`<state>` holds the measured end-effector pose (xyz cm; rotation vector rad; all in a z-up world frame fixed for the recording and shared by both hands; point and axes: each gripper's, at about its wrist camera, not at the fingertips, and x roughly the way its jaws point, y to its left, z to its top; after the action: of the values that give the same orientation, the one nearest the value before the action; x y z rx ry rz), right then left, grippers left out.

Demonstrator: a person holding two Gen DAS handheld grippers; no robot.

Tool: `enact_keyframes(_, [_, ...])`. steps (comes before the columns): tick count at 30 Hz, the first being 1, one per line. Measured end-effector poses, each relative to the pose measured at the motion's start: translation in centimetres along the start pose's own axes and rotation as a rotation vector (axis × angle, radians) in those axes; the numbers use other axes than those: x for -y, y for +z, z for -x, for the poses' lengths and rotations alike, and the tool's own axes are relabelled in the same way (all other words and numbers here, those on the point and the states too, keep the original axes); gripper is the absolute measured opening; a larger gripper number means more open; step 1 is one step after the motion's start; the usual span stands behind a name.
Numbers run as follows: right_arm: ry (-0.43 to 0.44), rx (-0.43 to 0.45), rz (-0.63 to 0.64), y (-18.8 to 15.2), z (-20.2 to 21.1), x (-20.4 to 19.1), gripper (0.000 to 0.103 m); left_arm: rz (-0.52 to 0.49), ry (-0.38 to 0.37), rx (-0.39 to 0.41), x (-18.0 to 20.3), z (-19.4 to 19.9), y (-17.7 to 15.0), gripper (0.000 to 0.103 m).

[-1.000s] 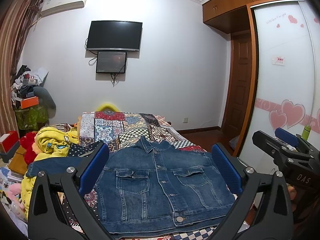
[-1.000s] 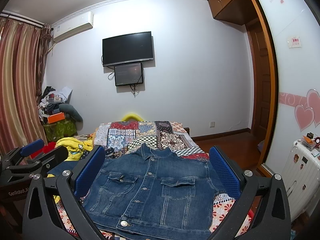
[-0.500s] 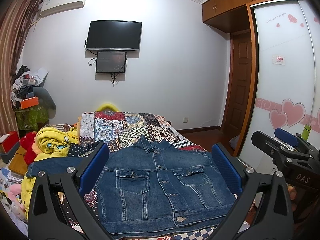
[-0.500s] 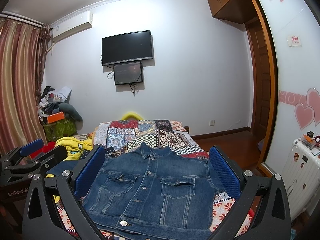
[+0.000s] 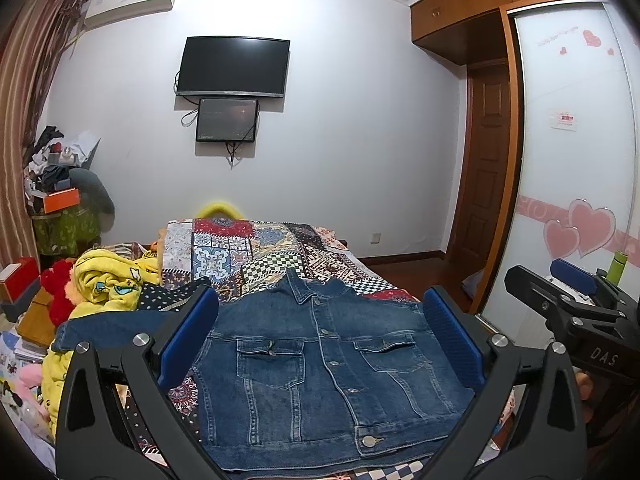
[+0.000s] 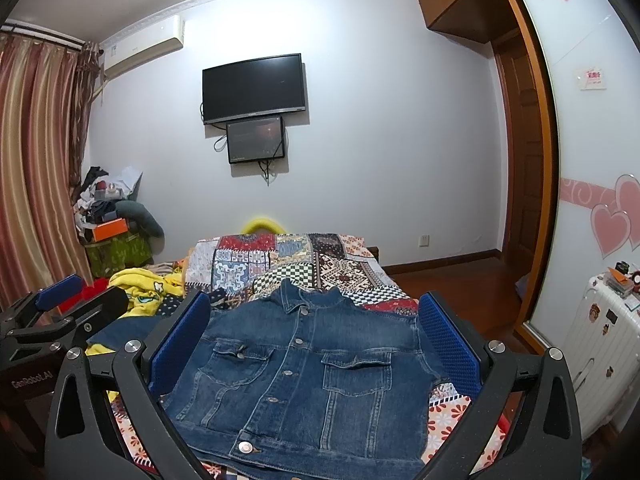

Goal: Fold large clothes

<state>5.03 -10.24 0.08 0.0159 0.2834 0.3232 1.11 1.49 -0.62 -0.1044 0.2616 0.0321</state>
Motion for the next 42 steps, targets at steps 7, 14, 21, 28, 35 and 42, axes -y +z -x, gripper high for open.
enact_keyframes(7, [-0.001,-0.045,0.019,0.1,-2.4,-0.4,0.103,0.031,0.024,-0.037,-2.3,-2.7,-0.3,0.103])
enact_keyframes(14, [-0.001,-0.115,0.054,0.0,-7.2,-0.7,0.103,0.044,0.118,-0.087,-8.2,-7.2,-0.5,0.103])
enact_keyframes(21, [0.007,-0.219,0.081,-1.0,-13.7,-0.4,0.103,0.124,0.242,-0.139,-17.6,-12.1,-2.6,0.103])
enact_keyframes(28, [0.015,-0.428,0.079,-4.4,-20.6,0.4,0.103,0.253,0.301,-0.356,-27.7,-15.5,-8.9,0.103])
enact_keyframes(35, [0.034,-0.646,0.109,-8.6,-24.7,0.2,0.103,0.476,0.297,-0.547,-35.3,-18.0,-15.7,0.084])
enact_keyframes(42, [0.04,-0.685,0.117,-9.1,-25.7,0.5,0.103,0.647,0.287,-0.566,-40.7,-20.7,-18.1,0.073])
